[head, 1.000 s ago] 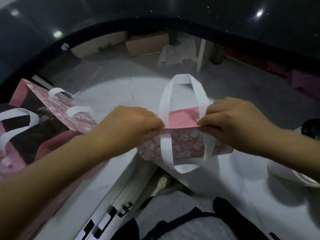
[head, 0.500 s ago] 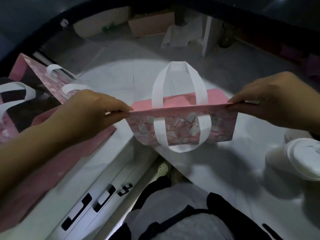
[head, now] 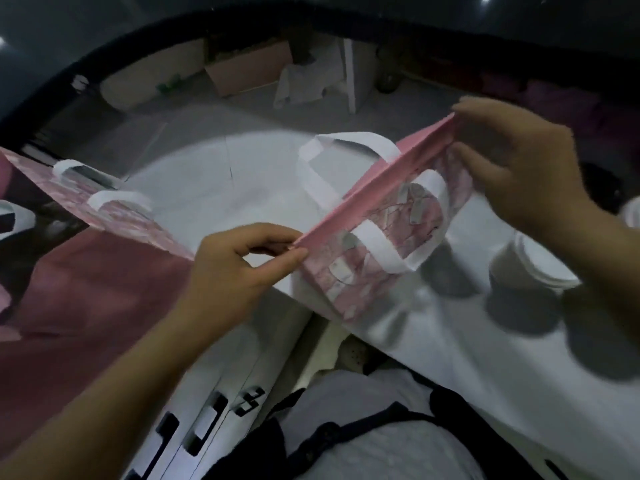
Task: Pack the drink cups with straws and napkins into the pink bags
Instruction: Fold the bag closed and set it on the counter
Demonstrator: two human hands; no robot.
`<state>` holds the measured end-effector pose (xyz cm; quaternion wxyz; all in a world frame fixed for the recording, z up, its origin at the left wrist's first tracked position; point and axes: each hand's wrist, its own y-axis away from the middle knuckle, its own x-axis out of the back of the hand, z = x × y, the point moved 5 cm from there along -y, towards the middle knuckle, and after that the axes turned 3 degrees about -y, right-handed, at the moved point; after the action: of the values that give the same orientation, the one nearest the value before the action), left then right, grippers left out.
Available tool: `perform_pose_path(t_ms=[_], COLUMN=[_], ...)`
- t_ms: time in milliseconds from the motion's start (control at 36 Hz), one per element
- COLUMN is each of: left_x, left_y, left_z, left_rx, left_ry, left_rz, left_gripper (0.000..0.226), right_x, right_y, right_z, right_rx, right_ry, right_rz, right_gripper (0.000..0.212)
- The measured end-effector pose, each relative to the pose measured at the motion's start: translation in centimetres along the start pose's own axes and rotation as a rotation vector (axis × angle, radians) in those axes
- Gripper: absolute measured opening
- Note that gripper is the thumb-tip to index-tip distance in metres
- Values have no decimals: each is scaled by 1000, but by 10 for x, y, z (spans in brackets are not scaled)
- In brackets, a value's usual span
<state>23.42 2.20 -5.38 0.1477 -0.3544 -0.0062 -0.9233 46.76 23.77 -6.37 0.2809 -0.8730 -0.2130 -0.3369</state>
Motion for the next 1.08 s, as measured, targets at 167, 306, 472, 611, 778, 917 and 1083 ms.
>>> perform_pose_path(t_ms=[167, 306, 472, 611, 778, 917, 1083], left_x=[-43, -40, -40, -49, -53, -59, -61], left_y=[31, 52, 60, 53, 41, 31, 28], left_z=[9, -18, -64, -87, -90, -83, -73], left_rx=[7, 22, 114, 143, 51, -3, -61], left_ry=[280, 345, 309, 335, 269, 174, -3], left_rz=[17, 26, 75, 72, 80, 62, 41], left_gripper=[26, 32, 36, 26, 12, 14, 13], right_x=[-10, -50, -84, -101, -108, -103, -105], right_y=[100, 180, 204, 192, 175, 170, 164], right_z=[-32, -63, -92, -112, -118, -115, -109], right_rx=[-254, -434, -491, -461, -501, -522, -508], right_ry=[-265, -342, -77, 144, 444, 545, 632], right_rz=[274, 210, 63, 28, -42, -15, -30], right_gripper=[39, 40, 14, 26, 32, 34, 26])
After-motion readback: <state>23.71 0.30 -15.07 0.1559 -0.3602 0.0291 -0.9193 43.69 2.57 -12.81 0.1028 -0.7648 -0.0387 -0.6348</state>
